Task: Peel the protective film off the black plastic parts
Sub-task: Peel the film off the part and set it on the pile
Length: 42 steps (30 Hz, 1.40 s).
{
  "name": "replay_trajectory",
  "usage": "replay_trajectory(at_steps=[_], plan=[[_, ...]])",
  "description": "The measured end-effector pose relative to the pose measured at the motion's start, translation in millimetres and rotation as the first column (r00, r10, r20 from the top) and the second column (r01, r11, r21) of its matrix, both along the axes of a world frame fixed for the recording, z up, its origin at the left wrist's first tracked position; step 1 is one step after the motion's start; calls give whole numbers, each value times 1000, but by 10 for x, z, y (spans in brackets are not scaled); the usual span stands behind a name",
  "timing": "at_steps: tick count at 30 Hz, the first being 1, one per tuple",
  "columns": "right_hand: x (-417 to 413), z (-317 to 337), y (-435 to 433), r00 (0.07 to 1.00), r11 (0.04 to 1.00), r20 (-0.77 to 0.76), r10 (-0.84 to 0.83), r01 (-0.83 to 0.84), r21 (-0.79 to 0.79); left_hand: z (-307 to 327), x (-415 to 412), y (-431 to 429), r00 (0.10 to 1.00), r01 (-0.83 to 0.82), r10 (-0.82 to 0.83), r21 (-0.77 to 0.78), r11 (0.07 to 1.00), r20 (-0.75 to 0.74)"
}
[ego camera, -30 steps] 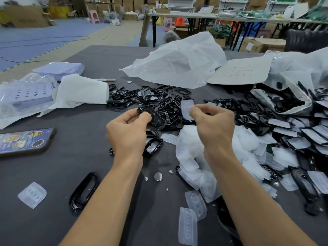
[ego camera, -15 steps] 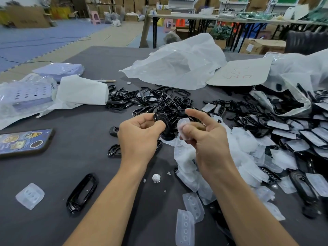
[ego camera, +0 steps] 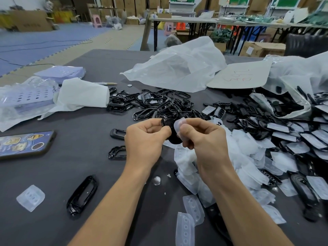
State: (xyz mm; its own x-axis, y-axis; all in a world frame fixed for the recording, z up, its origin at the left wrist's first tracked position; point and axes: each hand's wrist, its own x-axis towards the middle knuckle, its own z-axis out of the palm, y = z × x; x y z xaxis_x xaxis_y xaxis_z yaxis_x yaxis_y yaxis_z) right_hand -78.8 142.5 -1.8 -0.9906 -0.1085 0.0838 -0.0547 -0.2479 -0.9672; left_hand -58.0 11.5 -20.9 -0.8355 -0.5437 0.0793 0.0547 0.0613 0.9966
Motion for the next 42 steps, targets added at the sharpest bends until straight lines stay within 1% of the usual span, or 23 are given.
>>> replay_trajectory(at_steps=[4,6,8,9,10,12,13,14,15,16,17,19,21,24,26,27,30,33,35,37,38,40,42], plan=[[-10,-3,-8,1000,999,-1,-7,7,39,-17,-10,9,1000,-4,3,57,998,17],[-7,5,-1,1000,999,-13,-22,23,40,-26,-13,13,1000,-5,4,61,998,19],[-13,-12,23,991,987,-70,-111,118,110,-30,-9,16,1000,14,-14,37,999,9],[-18,-27,35,975,961,-123,-183,204,189,-25,0,17,1000,23,-23,32,999,0],[-18,-48,46,948,911,-192,-256,302,280,-18,7,20,1000,29,-29,30,999,-10],[-14,-89,51,869,758,-357,-342,480,441,-7,19,40,998,57,-57,-9,998,-29],[-7,-97,40,832,680,-439,-340,540,497,1,27,60,996,79,-81,-42,996,-40],[5,-95,26,805,629,-505,-312,574,525,8,34,80,994,93,-97,-62,994,-54],[12,-97,8,796,619,-539,-277,576,534,11,34,92,993,95,-99,-62,994,-67],[13,-102,-3,810,649,-532,-249,547,529,6,28,90,993,86,-90,-45,995,-75],[11,-100,-8,841,703,-488,-233,492,514,-3,17,78,994,72,-74,-21,997,-76],[6,-79,-4,918,823,-340,-205,350,447,-3,7,51,996,51,-49,20,999,-78],[-11,-42,1,970,924,-194,-147,204,324,2,11,40,996,44,-39,62,997,-83],[-49,-1,23,1000,991,7,-25,24,131,19,22,23,991,96,-83,127,987,-105],[-64,11,46,988,996,127,85,-83,-19,48,35,6,984,157,-140,174,972,-107],[-67,11,61,976,988,160,146,-137,-68,55,36,-7,980,188,-169,195,963,-107],[-70,24,102,942,959,186,279,-262,-110,67,39,-29,964,260,-239,218,941,-117],[-89,22,119,930,951,202,308,-296,-86,79,41,-26,962,268,-249,217,939,-113],[-83,18,102,950,973,211,232,-222,-70,66,42,-10,972,230,-214,201,952,-101],[-81,12,92,973,994,207,102,-92,-60,26,26,5,988,149,-140,173,974,-62],[-74,12,92,979,997,191,67,-57,-59,5,12,10,994,106,-103,160,981,-29],[-58,6,84,988,997,132,75,-70,-42,-21,2,13,998,55,-57,141,988,8],[-40,-4,64,995,996,57,77,-80,46,-27,-2,0,999,46,-48,141,989,10]])
